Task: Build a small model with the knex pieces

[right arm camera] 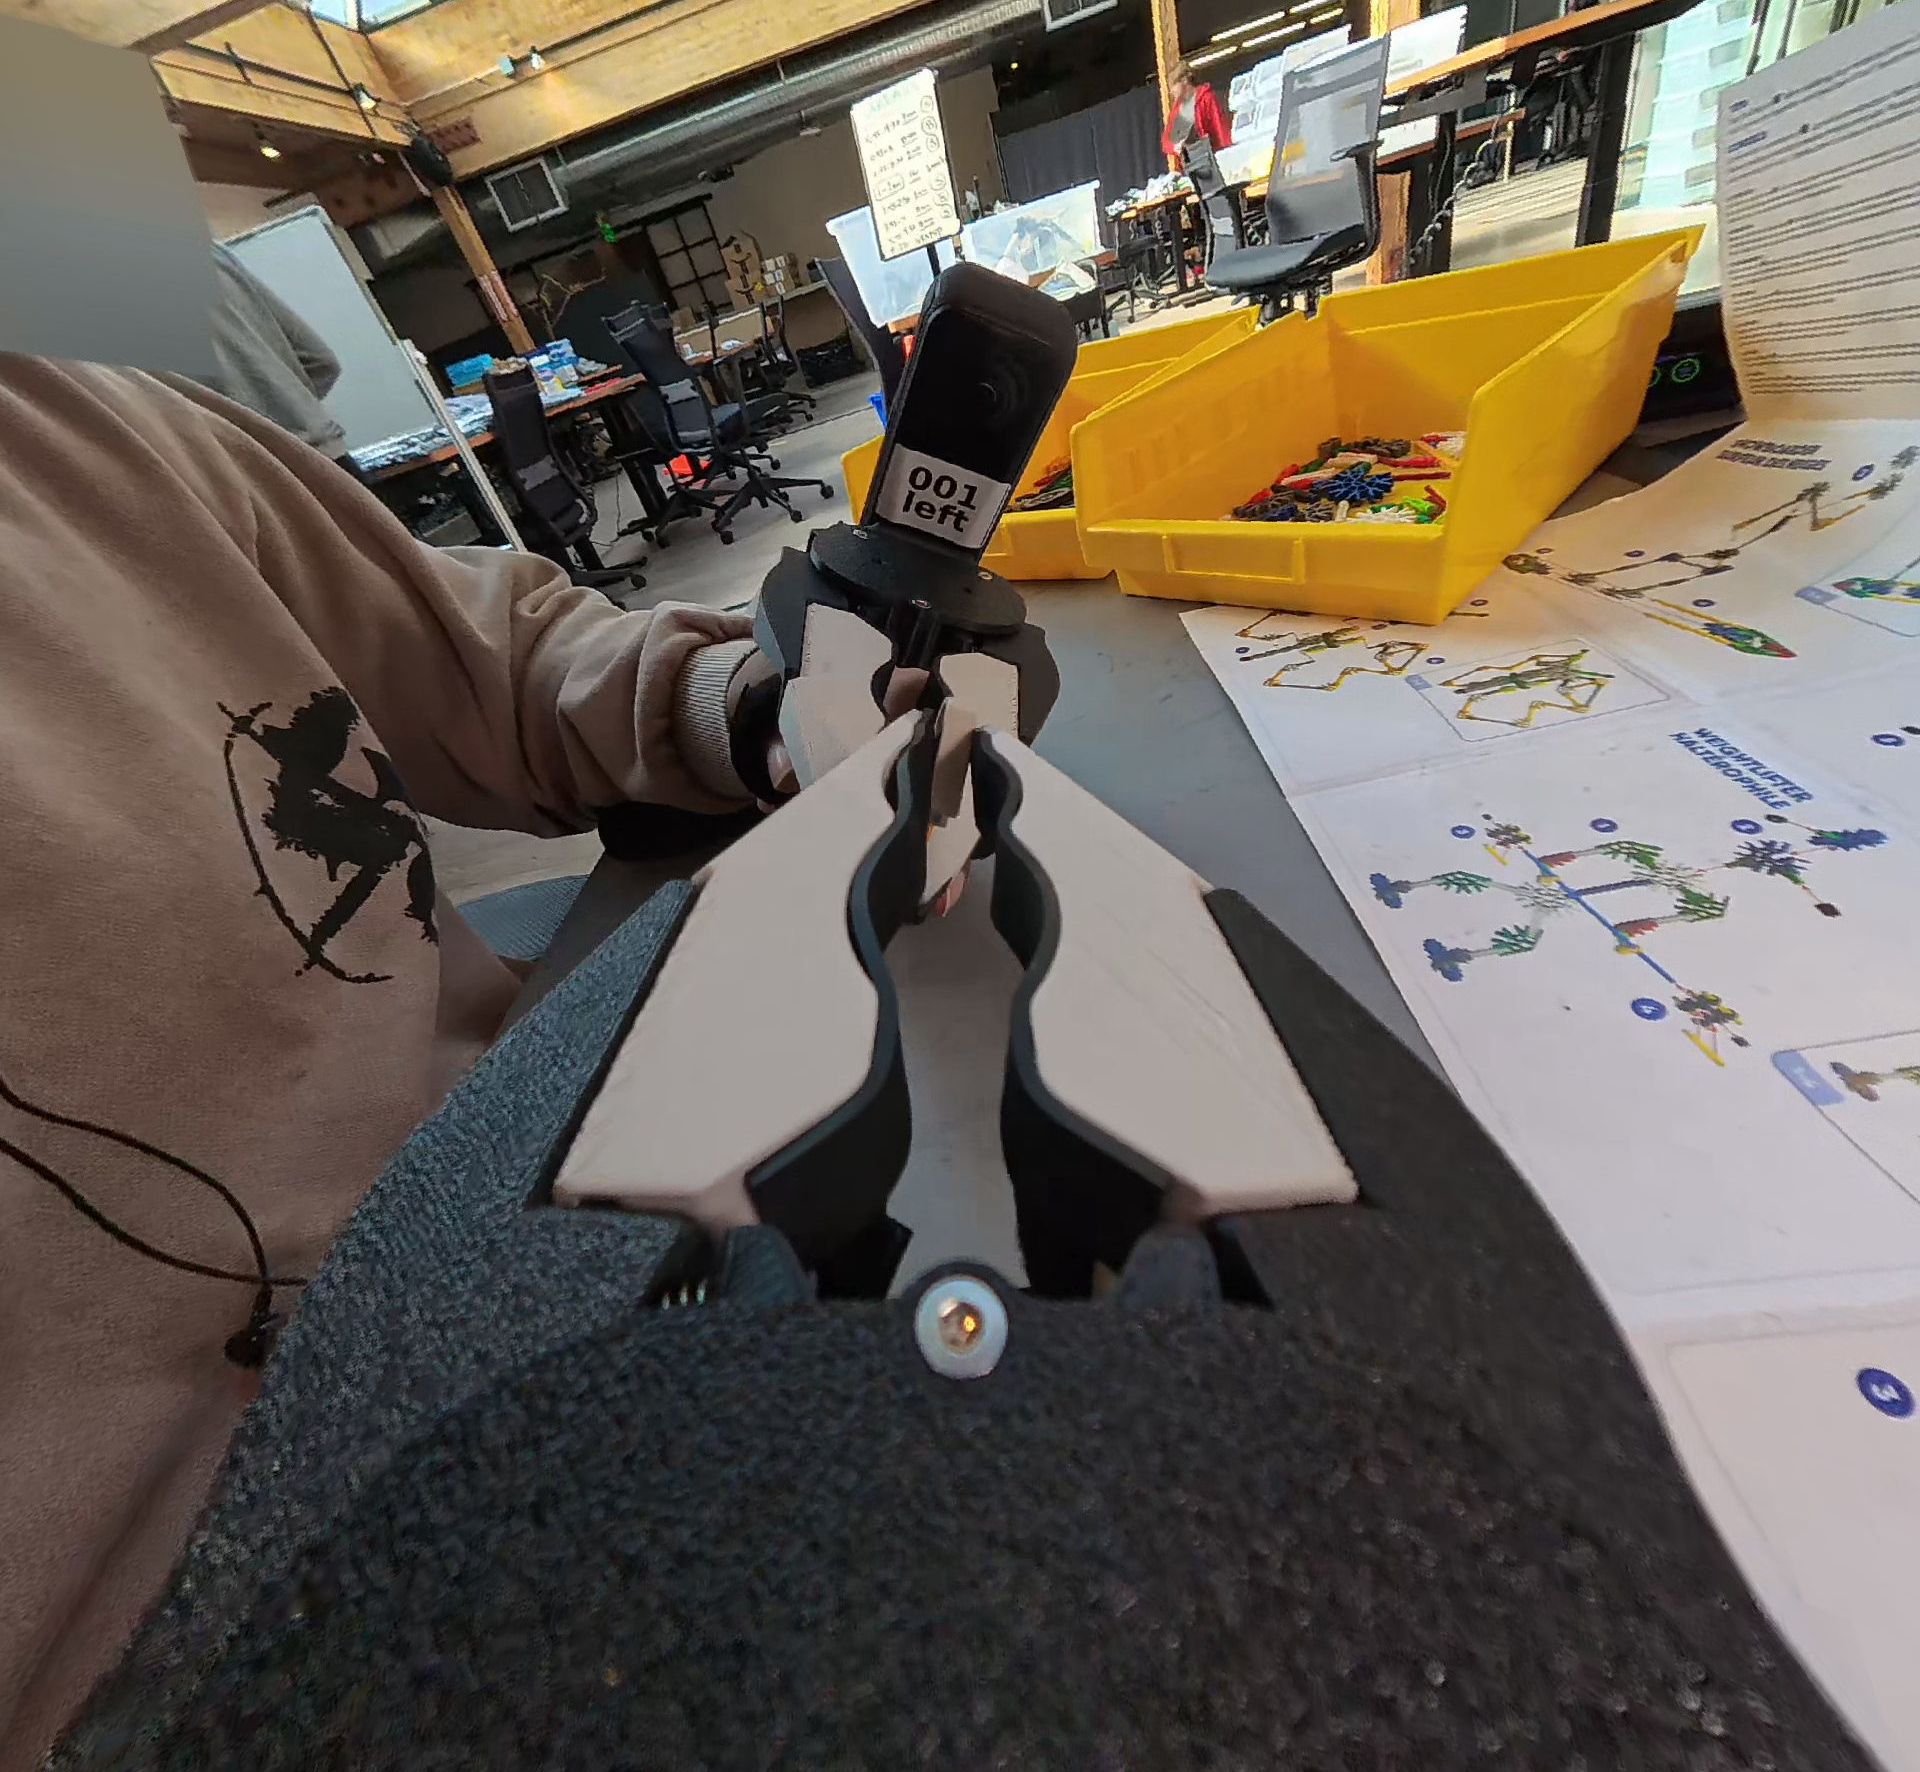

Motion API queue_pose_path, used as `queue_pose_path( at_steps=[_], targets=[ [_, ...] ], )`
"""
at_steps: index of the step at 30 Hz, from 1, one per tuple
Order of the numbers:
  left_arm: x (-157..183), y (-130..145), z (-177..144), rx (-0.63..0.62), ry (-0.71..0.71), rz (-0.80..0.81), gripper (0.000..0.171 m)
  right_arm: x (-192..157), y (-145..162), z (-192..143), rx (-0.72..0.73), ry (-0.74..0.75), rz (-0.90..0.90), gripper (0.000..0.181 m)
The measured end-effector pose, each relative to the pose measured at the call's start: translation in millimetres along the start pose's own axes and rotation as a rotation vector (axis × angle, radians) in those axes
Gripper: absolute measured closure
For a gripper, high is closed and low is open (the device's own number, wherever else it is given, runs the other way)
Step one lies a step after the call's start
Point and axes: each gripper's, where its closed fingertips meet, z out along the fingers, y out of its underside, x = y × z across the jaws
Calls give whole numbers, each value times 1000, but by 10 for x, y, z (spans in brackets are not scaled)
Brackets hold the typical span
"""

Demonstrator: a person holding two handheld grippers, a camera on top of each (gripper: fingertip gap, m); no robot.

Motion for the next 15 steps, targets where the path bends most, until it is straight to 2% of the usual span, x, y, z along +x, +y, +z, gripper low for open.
queue_pose_path(
  at_steps=[4,8,12,15],
  targets=[
    [-76,-48,8,43,2,-55,157,4,28,20,23,-3,34,177],
    [-27,-59,36,36,15,-10,165,-55,24,27,41,-59,80,177],
    [-28,28,41,-67,-38,79,166,-100,120,-47,-85,-104,13,177],
    [-92,158,37,-206,-122,200,166,-125,294,-119,-299,-104,-175,176]
  ],
)
